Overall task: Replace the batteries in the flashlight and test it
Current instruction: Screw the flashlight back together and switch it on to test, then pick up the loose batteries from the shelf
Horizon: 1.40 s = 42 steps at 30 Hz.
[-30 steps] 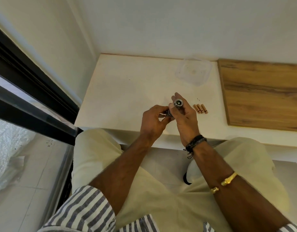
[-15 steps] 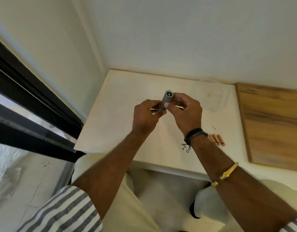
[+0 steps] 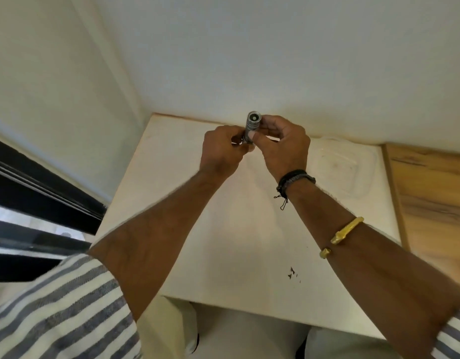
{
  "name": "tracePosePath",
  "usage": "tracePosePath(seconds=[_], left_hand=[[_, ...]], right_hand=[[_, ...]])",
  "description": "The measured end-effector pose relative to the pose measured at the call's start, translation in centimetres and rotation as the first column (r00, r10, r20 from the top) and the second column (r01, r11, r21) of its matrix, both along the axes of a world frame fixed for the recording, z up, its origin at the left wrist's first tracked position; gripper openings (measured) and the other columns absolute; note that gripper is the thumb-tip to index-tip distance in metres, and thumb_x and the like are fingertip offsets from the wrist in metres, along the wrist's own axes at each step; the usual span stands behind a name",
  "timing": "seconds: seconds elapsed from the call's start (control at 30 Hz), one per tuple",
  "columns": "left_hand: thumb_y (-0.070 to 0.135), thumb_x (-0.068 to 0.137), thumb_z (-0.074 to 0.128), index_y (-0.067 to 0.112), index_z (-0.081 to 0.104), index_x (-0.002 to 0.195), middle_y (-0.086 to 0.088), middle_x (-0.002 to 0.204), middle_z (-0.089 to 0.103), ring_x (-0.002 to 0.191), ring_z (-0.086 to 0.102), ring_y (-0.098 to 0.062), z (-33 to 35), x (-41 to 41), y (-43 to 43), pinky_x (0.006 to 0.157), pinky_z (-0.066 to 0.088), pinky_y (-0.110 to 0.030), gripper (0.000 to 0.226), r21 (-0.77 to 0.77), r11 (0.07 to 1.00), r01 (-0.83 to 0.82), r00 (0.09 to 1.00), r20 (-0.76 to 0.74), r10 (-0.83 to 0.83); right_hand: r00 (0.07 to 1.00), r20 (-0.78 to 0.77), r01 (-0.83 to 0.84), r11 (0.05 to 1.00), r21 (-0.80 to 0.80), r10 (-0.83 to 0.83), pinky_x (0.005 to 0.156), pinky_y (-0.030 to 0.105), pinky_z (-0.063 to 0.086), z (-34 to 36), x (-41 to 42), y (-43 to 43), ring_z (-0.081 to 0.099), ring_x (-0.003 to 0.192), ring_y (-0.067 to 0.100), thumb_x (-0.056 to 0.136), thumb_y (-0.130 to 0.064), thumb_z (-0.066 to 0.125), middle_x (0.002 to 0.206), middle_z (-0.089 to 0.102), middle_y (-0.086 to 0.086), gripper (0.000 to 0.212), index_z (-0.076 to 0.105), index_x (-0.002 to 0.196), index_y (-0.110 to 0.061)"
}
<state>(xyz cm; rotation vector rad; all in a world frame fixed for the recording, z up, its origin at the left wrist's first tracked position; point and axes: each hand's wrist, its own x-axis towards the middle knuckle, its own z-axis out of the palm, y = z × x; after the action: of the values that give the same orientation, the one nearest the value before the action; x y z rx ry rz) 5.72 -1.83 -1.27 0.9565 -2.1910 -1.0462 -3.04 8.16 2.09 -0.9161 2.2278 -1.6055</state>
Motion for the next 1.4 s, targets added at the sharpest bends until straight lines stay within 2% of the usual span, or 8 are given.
tracePosePath(seconds=[0.4, 0.57, 0.8, 0.9, 0.97, 1.1, 1.23, 1.4], left_hand=[[0.025, 0.082, 0.078, 0.018, 0.078, 0.104, 0.002, 0.096, 0.077, 0.085, 0.071, -0.011, -2.3, -1.7, -3.2, 0.085, 0.058, -0.037, 0.023, -0.005, 0.999, 0.035, 0.999, 0.033, -0.035], [0.026, 0.081, 0.078, 0.019, 0.078, 0.103, 0.005, 0.092, 0.077, 0.081, 0.070, -0.008, -2.4, -2.3, -3.7, 0.082, 0.058, -0.034, 0.022, -0.009, 1.000, 0.024, 1.000, 0.015, -0.024], [0.024, 0.079, 0.079, 0.019, 0.078, 0.101, 0.006, 0.089, 0.077, 0.080, 0.071, -0.005, -2.3, -3.0, -4.7, 0.082, 0.058, -0.031, 0.023, 0.014, 0.999, 0.030, 0.999, 0.013, -0.030], [0.024, 0.079, 0.080, 0.018, 0.077, 0.105, 0.005, 0.092, 0.077, 0.082, 0.071, -0.005, -2.4, -3.1, -4.7, 0.083, 0.058, -0.032, 0.027, 0.041, 0.999, 0.024, 1.000, -0.004, -0.024], [0.025, 0.080, 0.081, 0.017, 0.075, 0.112, 0.002, 0.102, 0.077, 0.089, 0.071, -0.009, -2.4, -3.1, -4.4, 0.087, 0.057, -0.033, 0.034, 0.054, 0.998, 0.017, 1.000, -0.006, -0.017], [0.028, 0.080, 0.081, 0.014, 0.064, 0.130, -0.001, 0.127, 0.068, 0.103, 0.065, -0.010, -2.7, -2.1, -3.2, 0.087, 0.051, -0.016, 0.054, 0.075, 0.987, -0.143, 0.989, -0.021, 0.145], [0.026, 0.082, 0.080, 0.016, 0.067, 0.124, 0.003, 0.120, 0.070, 0.096, 0.064, -0.004, -2.1, 0.2, -0.6, 0.074, 0.044, 0.000, 0.045, 0.055, 0.974, -0.218, 0.971, -0.087, 0.223], [0.029, 0.085, 0.077, 0.016, 0.069, 0.120, 0.003, 0.114, 0.072, 0.092, 0.064, -0.001, -0.2, 2.6, 4.1, 0.072, 0.042, 0.004, 0.038, 0.050, 0.983, -0.177, 0.975, -0.125, 0.183]], right_hand=[[1.000, 0.000, -0.013, 0.999, 0.051, 0.013, 0.084, 0.036, 0.062, -2.7, -2.6, -3.1, 0.075, 0.086, 0.013, 0.081, -0.020, 0.084, 0.104, 0.078, -0.004, 0.034, 0.076, 0.113, -0.018], [1.000, -0.019, 0.014, 0.999, 0.039, -0.014, 0.079, 0.031, 0.063, -3.1, -3.2, -4.0, 0.072, 0.075, 0.004, 0.080, -0.021, 0.084, 0.099, 0.078, -0.008, 0.032, 0.076, 0.111, -0.022], [1.000, -0.020, 0.024, 0.999, 0.038, -0.024, 0.076, 0.025, 0.063, -3.5, -4.1, -5.0, 0.071, 0.073, 0.000, 0.079, -0.018, 0.083, 0.095, 0.078, -0.008, 0.031, 0.077, 0.109, -0.021], [1.000, -0.009, 0.027, 0.999, 0.042, -0.026, 0.076, 0.026, 0.063, -3.6, -4.3, -5.2, 0.071, 0.074, 0.001, 0.079, -0.017, 0.083, 0.096, 0.078, -0.006, 0.030, 0.077, 0.108, -0.019], [1.000, 0.000, 0.027, 0.998, 0.048, -0.027, 0.077, 0.025, 0.062, -3.7, -4.2, -5.0, 0.071, 0.075, 0.002, 0.080, -0.016, 0.083, 0.095, 0.076, -0.007, 0.030, 0.076, 0.109, -0.017], [0.998, 0.028, 0.048, 0.998, 0.039, -0.049, 0.081, 0.027, 0.063, -3.6, -3.7, -3.6, 0.073, 0.083, 0.007, 0.080, -0.017, 0.084, 0.097, 0.076, -0.003, 0.029, 0.075, 0.108, -0.016], [0.991, 0.106, 0.078, 0.997, -0.004, -0.077, 0.079, 0.037, 0.064, -3.0, -2.6, -1.2, 0.075, 0.083, 0.013, 0.080, -0.015, 0.083, 0.096, 0.077, 0.000, 0.024, 0.075, 0.103, -0.016], [0.979, 0.178, 0.117, 0.990, -0.074, -0.103, 0.073, 0.037, 0.065, -1.5, -0.8, 3.3, 0.076, 0.078, 0.013, 0.083, -0.011, 0.080, 0.090, 0.077, 0.000, 0.019, 0.075, 0.101, -0.014]])
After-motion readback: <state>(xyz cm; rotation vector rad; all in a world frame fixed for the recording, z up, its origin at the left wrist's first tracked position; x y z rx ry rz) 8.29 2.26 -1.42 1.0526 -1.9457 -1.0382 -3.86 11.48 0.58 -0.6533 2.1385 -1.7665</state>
